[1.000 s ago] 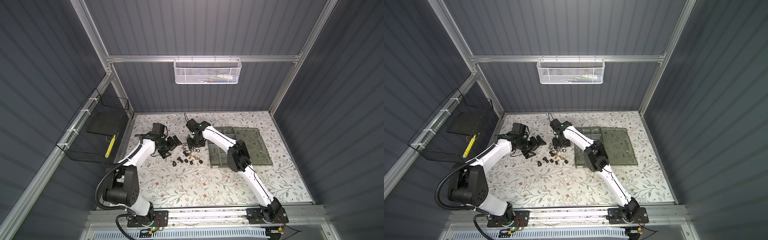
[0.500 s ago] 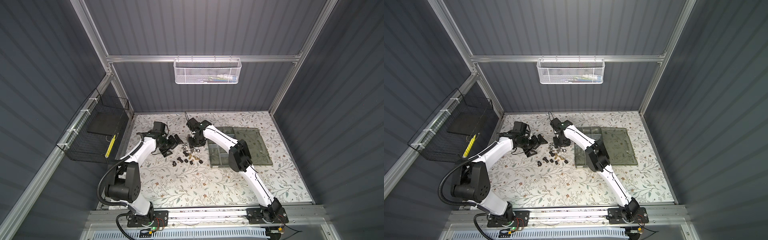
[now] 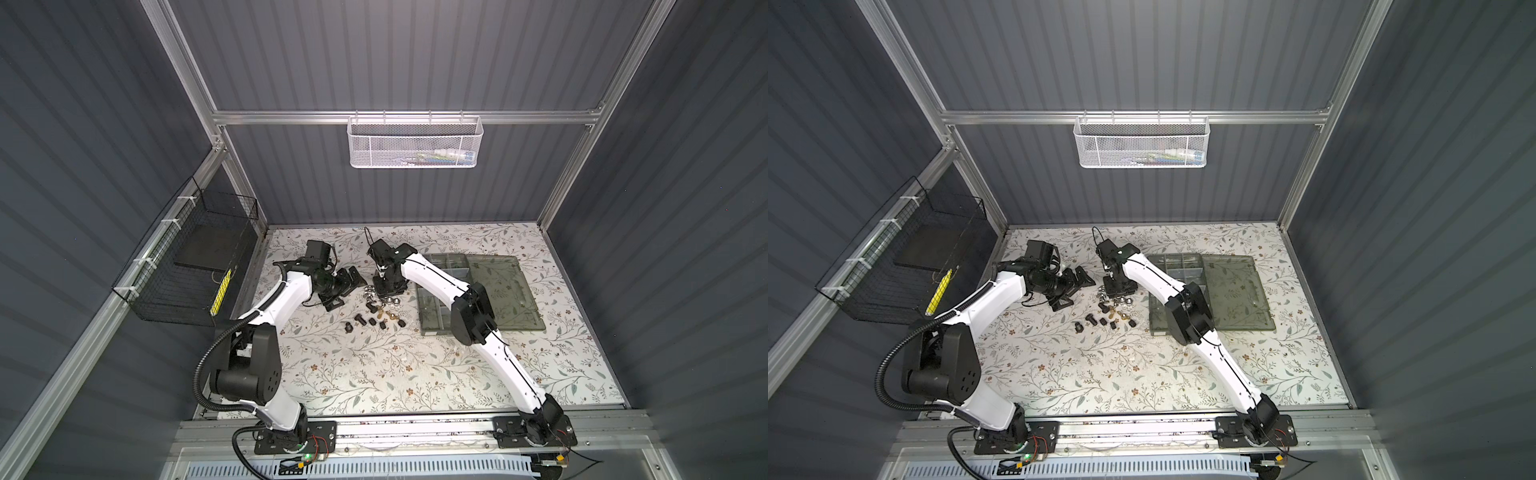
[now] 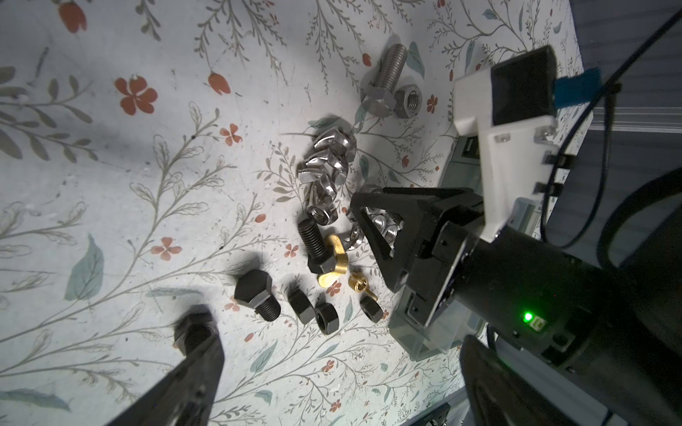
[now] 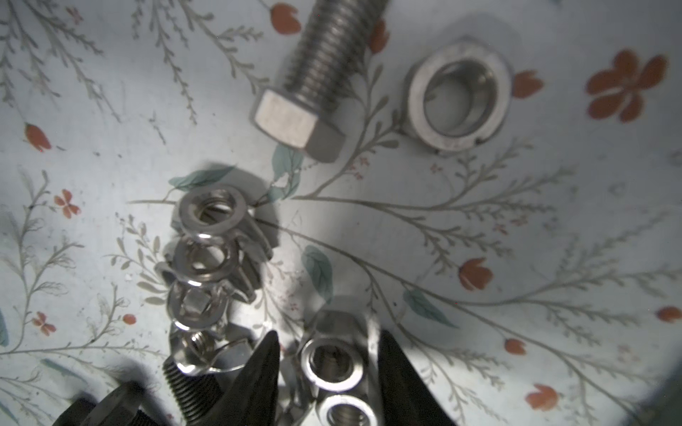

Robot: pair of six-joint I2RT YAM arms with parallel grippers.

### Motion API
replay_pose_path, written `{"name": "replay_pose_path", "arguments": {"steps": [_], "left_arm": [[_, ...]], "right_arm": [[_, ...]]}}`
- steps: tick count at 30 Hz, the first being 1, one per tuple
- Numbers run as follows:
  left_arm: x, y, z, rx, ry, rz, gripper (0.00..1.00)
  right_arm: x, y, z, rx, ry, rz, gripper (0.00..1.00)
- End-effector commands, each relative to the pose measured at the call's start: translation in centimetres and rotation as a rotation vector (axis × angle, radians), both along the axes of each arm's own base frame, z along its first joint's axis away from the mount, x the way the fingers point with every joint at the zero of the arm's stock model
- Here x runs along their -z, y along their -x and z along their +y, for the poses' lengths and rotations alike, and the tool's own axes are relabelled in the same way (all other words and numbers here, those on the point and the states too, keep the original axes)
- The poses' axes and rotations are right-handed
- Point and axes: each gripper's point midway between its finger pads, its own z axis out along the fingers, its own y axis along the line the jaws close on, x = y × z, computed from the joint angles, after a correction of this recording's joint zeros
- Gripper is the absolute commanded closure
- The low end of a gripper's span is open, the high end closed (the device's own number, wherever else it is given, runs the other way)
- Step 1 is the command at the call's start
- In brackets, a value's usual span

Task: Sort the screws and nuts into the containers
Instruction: 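Lower the right gripper onto a silver hex nut and close it, then lift the held nut and carry it over the box compartment with the right gripper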

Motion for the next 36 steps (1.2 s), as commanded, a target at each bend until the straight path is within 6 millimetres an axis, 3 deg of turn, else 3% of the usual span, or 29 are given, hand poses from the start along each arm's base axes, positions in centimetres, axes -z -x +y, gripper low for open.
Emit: {"name": "replay_pose_path", "arguments": {"steps": [1, 8, 18, 36], "left_arm": [[-0.6, -0.2, -0.1, 0.022, -0.008, -0.01, 0.0], [-0.3, -0.2, -0.2, 0.014, 0.001, -0.003, 0.0], [-0.3, -0.5, -0.2, 0.027, -0.009, -0.004, 0.0], [-0.5, -2.4, -1.2, -0.031, 0.068, -0.009, 0.0]], "right_arm": [[3.0, 1.3, -2.0, 0.011, 0.115, 0.061, 0.58], [4.1, 1.8, -3.2, -0.001, 0.179, 0.08, 0.63], [3.9, 1.3, -2.6, 0.0, 0.155, 0.065, 0.7], [-5.0, -1.3, -2.4, 0.029, -0.004, -0.051, 0.77]]}}
